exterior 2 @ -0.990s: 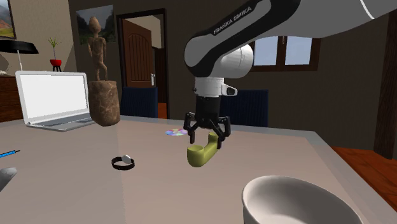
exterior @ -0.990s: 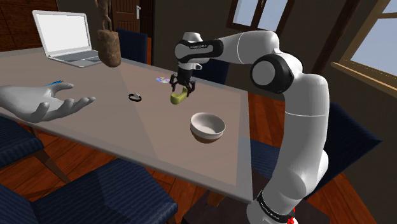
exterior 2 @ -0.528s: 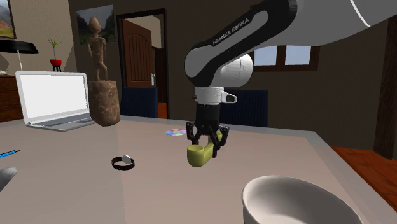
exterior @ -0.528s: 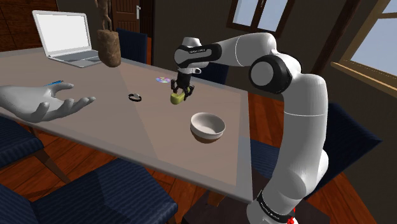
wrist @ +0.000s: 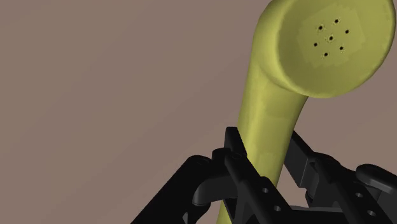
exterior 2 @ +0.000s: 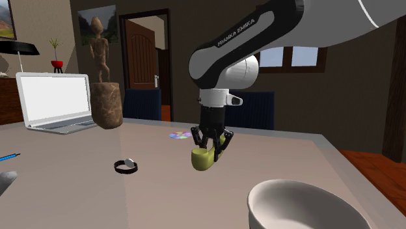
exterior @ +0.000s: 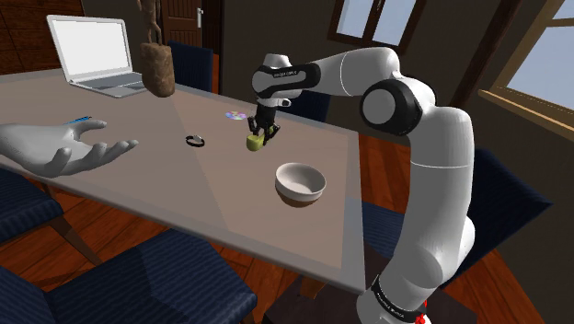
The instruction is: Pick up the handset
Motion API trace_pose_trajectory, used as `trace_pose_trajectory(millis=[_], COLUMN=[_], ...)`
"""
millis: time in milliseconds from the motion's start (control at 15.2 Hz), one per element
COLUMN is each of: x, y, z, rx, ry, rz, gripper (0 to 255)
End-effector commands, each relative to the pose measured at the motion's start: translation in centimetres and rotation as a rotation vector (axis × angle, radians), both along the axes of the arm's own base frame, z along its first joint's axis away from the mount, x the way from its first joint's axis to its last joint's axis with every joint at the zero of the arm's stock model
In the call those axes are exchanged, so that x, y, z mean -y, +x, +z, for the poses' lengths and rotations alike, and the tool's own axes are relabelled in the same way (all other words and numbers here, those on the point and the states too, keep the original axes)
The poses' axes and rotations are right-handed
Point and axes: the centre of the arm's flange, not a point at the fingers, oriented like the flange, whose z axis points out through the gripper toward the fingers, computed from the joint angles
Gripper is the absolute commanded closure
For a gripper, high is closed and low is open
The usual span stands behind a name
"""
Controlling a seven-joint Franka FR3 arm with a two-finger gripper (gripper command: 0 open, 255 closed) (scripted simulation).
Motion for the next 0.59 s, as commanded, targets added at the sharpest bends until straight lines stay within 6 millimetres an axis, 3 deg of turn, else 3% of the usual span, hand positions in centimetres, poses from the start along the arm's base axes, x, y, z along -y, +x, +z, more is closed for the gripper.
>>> trace_pose_trajectory(millis=[0, 528], x=[0.0, 0.0], y=[0.0, 0.0], z=[0.0, 4.2], rx=[0.0, 0.0], ry=[0.0, 0.0], rz=[0.0, 0.0], gripper=[255, 255])
